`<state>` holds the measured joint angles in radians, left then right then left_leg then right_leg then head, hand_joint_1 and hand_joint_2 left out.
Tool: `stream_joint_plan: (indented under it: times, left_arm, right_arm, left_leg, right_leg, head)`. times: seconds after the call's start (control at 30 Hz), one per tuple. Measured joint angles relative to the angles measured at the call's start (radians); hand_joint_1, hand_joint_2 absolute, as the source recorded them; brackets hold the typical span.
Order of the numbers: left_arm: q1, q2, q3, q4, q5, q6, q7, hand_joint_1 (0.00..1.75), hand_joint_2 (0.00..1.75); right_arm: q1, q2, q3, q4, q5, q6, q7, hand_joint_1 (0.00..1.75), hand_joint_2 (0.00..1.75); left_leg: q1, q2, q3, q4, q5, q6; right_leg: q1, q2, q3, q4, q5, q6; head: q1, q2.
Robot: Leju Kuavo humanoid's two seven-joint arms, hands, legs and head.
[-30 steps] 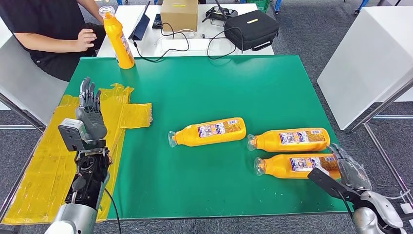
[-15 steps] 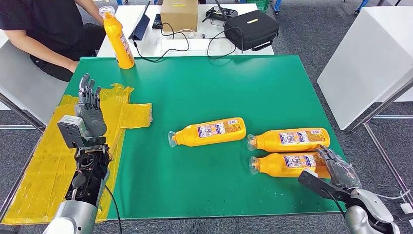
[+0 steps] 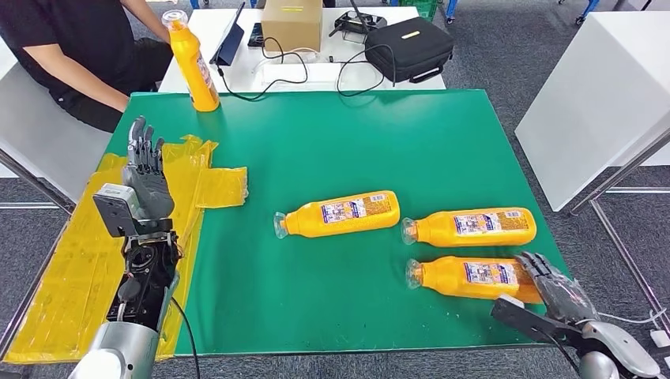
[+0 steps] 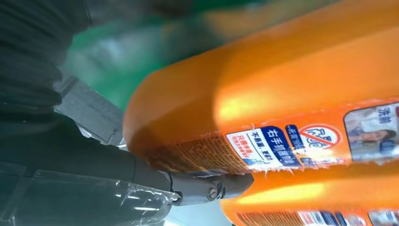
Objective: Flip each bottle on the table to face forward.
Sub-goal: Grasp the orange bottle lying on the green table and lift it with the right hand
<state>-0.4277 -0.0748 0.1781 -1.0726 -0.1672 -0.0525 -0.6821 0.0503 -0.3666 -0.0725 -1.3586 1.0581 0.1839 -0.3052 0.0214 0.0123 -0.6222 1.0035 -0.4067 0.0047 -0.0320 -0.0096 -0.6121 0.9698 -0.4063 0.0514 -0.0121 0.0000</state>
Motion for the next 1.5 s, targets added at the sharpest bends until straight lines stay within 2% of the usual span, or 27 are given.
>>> stream_joint_plan:
  times: [0.27,0.4,0.5,0.57,0.87,1.03,1.33,1.47,1.5]
  left_arm:
    - [-0.031,-0.001,-0.004,0.018,0.011,-0.007,0.003,0.00,0.00]
    - [-0.054,-0.001,-0.008,0.027,0.022,-0.012,0.007,0.00,0.00]
    - [-0.068,-0.001,-0.012,0.031,0.030,-0.013,0.009,0.00,0.00]
    - [-0.072,-0.001,-0.015,0.031,0.035,-0.016,0.009,0.00,0.00]
    - [-0.060,-0.001,-0.019,0.017,0.051,-0.020,0.007,0.00,0.00]
    - [-0.038,-0.001,-0.019,0.003,0.058,-0.026,0.009,0.00,0.00]
    - [-0.002,0.000,-0.018,-0.003,0.069,-0.029,0.006,0.00,0.00]
    - [0.016,0.004,-0.010,-0.005,0.093,-0.052,0.012,0.00,1.75]
    - [0.018,0.006,-0.006,-0.005,0.100,-0.064,0.018,0.00,1.75]
  right_arm:
    - [0.145,-0.052,-0.001,-0.154,-0.026,0.095,0.049,1.75,1.75]
    - [0.131,-0.085,0.005,-0.145,-0.033,0.117,0.040,1.60,1.75]
    - [0.107,-0.094,0.022,-0.113,-0.014,0.098,0.042,1.74,1.75]
    - [0.095,-0.094,0.035,-0.093,0.001,0.074,0.054,1.75,1.75]
    - [0.074,-0.057,0.084,-0.033,0.067,-0.036,0.134,1.75,1.75]
    - [0.043,-0.024,0.078,0.008,-0.004,-0.068,0.090,1.75,1.75]
    - [0.029,0.024,0.033,0.009,-0.161,-0.035,0.013,1.75,1.75]
    - [0.037,0.060,-0.004,-0.031,-0.333,0.056,-0.041,1.75,1.75]
    - [0.043,0.070,-0.009,-0.046,-0.369,0.079,-0.051,1.75,1.75]
  left_leg:
    - [0.000,0.001,0.004,0.000,-0.001,0.000]
    - [0.000,0.002,0.005,0.000,-0.001,0.000]
    - [0.000,0.002,0.007,0.000,0.000,0.000]
    - [0.000,0.002,0.009,0.000,-0.001,0.000]
    - [0.002,0.004,0.020,-0.001,-0.003,0.001]
    - [0.002,0.013,0.021,-0.002,-0.006,0.002]
    - [0.002,0.013,0.019,-0.001,-0.001,0.004]
    - [0.002,0.011,0.014,-0.001,-0.001,0.003]
    - [0.002,0.010,0.012,-0.001,-0.001,0.003]
  right_leg:
    - [0.000,0.001,0.004,0.000,0.000,0.000]
    - [0.000,0.002,0.004,0.000,0.001,0.000]
    - [0.000,0.002,0.006,0.000,0.001,0.000]
    - [0.000,0.003,0.008,-0.001,0.001,0.000]
    - [0.002,0.004,0.018,-0.004,-0.001,-0.001]
    - [0.002,0.010,0.020,-0.007,0.001,-0.001]
    - [0.003,0.010,0.019,-0.007,0.006,0.000]
    - [0.002,0.010,0.015,-0.006,0.005,0.000]
    - [0.002,0.009,0.013,-0.006,0.005,0.000]
  head:
    - [0.000,0.000]
    - [0.000,0.000]
    - [0.000,0.000]
    - [0.000,0.000]
    - [0.000,0.000]
    - [0.000,0.000]
    - [0.000,0.000]
    - [0.000,0.000]
    - [0.000,0.000]
